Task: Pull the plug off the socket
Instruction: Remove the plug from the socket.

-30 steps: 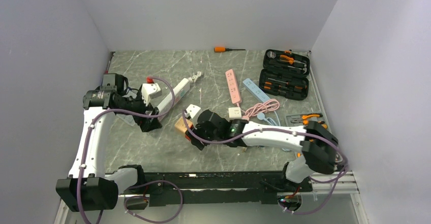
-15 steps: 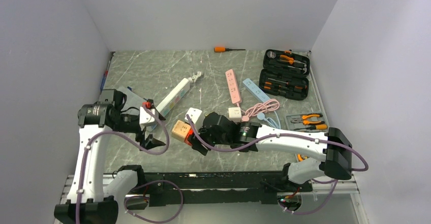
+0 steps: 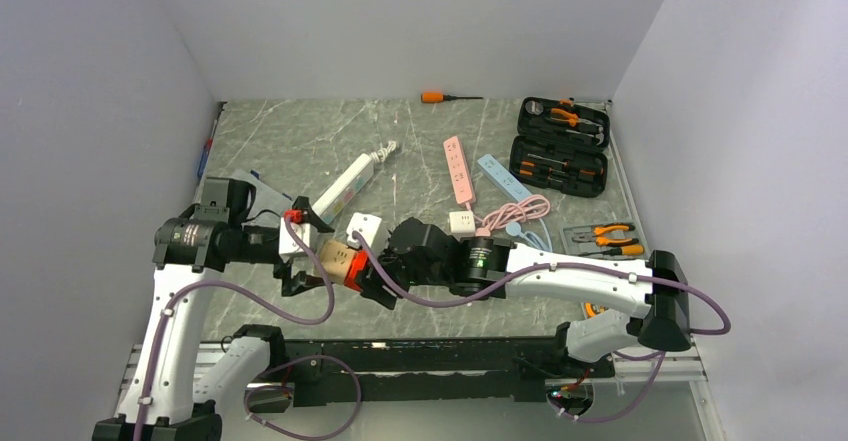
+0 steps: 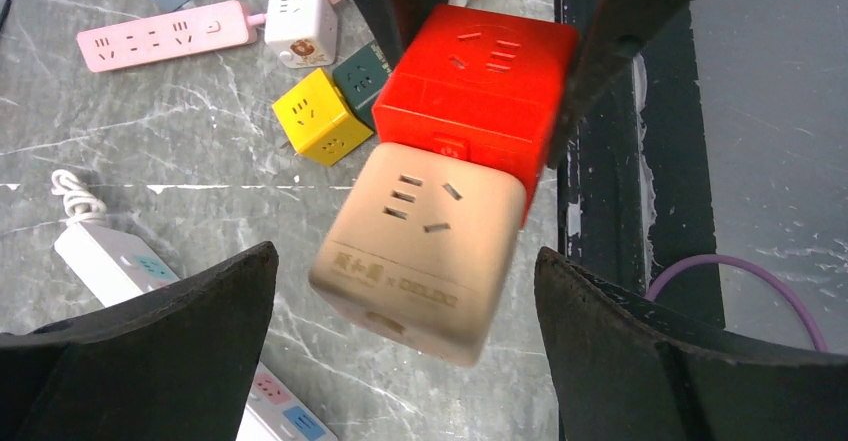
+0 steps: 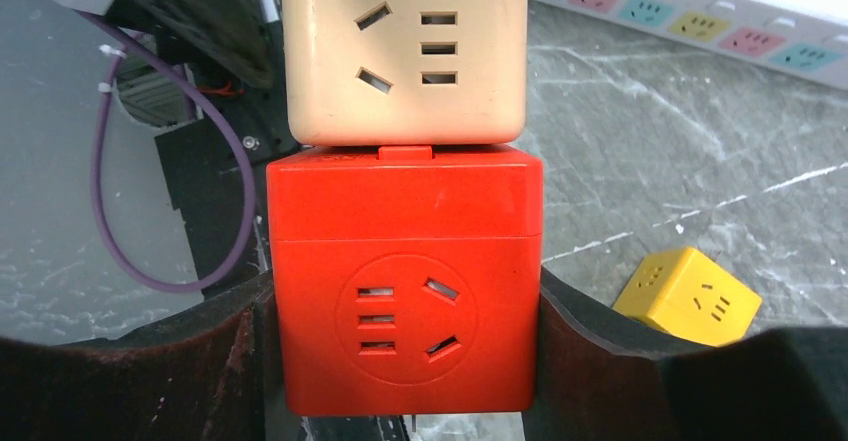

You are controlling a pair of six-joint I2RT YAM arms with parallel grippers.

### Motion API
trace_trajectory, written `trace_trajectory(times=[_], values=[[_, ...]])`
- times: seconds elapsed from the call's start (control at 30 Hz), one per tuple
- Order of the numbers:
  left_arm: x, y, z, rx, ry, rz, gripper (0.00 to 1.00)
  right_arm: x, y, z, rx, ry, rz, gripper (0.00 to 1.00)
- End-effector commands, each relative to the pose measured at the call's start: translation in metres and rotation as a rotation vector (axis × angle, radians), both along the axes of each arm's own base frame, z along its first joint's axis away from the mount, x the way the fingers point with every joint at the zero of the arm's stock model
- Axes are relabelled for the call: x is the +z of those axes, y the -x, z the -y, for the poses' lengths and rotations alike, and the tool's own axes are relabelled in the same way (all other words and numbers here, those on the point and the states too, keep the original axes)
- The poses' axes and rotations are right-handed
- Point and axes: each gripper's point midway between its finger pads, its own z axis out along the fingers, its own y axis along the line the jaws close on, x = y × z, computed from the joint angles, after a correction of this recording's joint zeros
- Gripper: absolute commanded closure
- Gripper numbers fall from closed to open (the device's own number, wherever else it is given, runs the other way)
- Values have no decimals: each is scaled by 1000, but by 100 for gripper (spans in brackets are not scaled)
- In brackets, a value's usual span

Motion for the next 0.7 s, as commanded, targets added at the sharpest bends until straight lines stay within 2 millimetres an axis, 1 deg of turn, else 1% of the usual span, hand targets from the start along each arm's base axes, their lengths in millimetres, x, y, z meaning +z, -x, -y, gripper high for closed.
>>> trace_trajectory(times=[0.0,0.07,0.13,0.17,0.27,0.43,0.53,0.6,0.63,0.67], values=[[11,-1,7,-20,51,11,1,54,4,-21,47,-128,70,100],[5,11,7,-65,46,-10,1,59,4,-23,44,-139,76,100],[-3,25,8,-101,47,-68,1,65,4,-24,42,-157,84,100],[-5,29,9,-113,56,-89,1,67,3,-25,41,-166,86,100],[-6,33,13,-116,91,-137,1,71,5,-28,50,-194,84,100],[3,33,16,-135,114,-102,2,64,9,-38,58,-200,68,100],[2,31,16,-130,101,-119,12,63,9,-40,55,-211,67,100],[0,29,16,-123,92,-142,23,64,10,-41,54,-225,66,100],[-2,29,15,-121,89,-157,30,65,10,-41,55,-229,67,100],[-3,30,15,-122,87,-165,44,65,10,-40,57,-229,70,100]])
